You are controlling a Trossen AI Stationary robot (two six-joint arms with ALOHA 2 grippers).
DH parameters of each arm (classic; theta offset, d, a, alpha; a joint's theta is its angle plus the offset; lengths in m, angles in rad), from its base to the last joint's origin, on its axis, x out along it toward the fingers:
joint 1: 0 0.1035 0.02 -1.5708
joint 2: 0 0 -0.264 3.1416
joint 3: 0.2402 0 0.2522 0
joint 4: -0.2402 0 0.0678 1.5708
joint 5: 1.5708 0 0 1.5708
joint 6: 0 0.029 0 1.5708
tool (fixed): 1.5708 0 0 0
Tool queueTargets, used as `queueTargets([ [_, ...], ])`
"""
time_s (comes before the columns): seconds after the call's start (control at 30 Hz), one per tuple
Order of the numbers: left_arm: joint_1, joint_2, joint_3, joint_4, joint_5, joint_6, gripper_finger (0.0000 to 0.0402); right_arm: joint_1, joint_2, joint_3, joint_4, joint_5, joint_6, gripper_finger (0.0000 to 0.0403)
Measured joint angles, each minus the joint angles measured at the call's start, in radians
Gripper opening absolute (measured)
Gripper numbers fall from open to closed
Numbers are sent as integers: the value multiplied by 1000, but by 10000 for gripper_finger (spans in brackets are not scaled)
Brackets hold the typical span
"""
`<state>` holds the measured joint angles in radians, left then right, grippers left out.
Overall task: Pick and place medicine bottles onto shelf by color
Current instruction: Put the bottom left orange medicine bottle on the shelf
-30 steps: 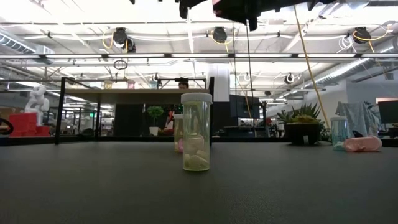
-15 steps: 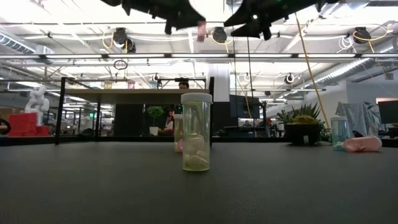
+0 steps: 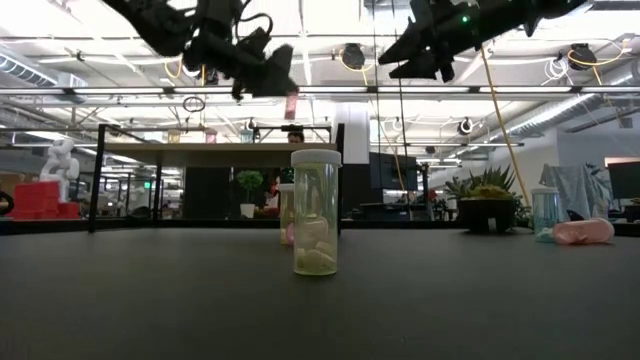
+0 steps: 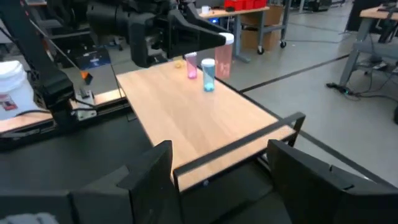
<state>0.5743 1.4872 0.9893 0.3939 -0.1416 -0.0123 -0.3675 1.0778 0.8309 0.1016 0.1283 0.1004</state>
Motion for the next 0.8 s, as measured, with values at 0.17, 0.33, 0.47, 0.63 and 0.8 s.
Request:
queueTargets([
  [0.17, -19, 1, -126, 179, -96, -54, 133, -20, 0, -14, -1, -8, 2, 258],
  [0.33, -25, 0, -213, 325, -123, -73, 133, -49, 0, -14, 9, -45, -9, 258],
  [0.47, -24, 27, -229, 334, -122, -81, 133, -80, 0, -14, 31, -96, -9, 258],
  [0.63, -33, 93, -230, 432, -124, -85, 133, -97, 0, -14, 36, -107, -12, 258],
  [0.8, -29, 99, -230, 437, -169, -73, 133, -98, 0, -14, 36, -124, -8, 258],
])
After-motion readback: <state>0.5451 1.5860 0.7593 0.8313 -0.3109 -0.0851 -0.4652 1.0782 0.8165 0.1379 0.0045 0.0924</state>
